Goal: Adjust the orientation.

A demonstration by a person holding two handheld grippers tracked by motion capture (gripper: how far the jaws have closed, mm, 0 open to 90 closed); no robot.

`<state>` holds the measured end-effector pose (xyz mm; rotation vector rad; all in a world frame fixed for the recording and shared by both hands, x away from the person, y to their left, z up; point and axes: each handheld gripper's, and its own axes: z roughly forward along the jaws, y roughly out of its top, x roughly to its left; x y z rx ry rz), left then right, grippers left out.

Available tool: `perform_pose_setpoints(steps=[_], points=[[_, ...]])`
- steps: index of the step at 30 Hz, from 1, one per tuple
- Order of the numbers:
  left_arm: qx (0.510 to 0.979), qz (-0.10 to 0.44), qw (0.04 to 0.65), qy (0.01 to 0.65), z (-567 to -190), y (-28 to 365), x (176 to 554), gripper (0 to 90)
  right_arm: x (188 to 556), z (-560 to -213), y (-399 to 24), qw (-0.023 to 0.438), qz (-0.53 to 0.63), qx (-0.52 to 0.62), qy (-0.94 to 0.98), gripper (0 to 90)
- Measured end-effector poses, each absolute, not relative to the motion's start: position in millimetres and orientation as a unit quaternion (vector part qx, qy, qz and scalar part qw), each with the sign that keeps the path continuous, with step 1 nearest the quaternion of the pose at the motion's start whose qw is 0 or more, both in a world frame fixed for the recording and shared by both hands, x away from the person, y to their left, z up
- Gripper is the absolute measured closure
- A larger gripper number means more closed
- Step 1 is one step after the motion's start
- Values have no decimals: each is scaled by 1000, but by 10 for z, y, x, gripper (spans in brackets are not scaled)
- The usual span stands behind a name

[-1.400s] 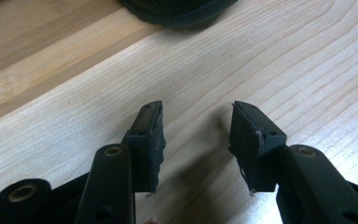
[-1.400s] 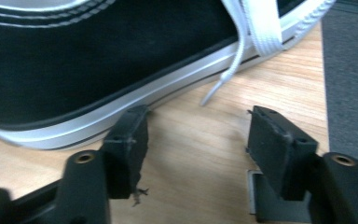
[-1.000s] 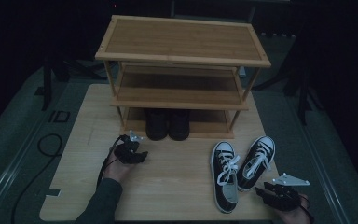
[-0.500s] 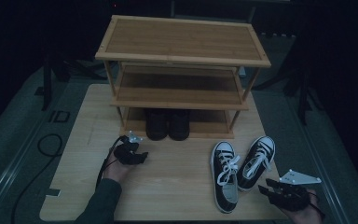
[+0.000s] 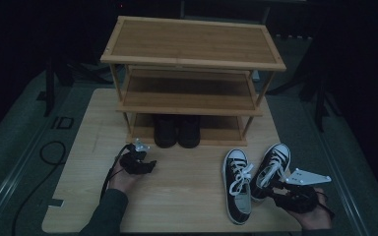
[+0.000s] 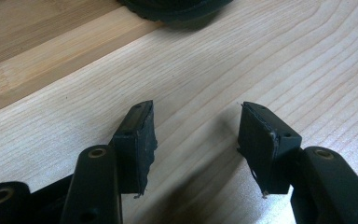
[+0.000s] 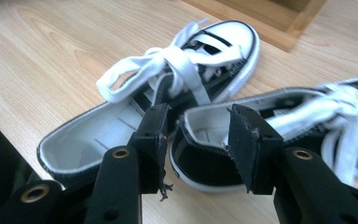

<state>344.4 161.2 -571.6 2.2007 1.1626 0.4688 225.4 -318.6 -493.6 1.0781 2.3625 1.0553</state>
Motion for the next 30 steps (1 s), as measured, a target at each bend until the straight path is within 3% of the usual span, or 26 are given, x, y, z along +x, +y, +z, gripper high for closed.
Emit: perform_pose_setpoints(steps=[14,24,30], points=[[826,180,309,436,-5732,1622,3433,464,2492,-5076,-2722,146,319,362,863,529],[827,180,309,434,-5733,1628,3431,464,2731,-5154,-2398,158,186,398,884,607],[825,180,312,435,-5737,1626,3429,464,2814,-5165,-2377,139,163,407,888,757]])
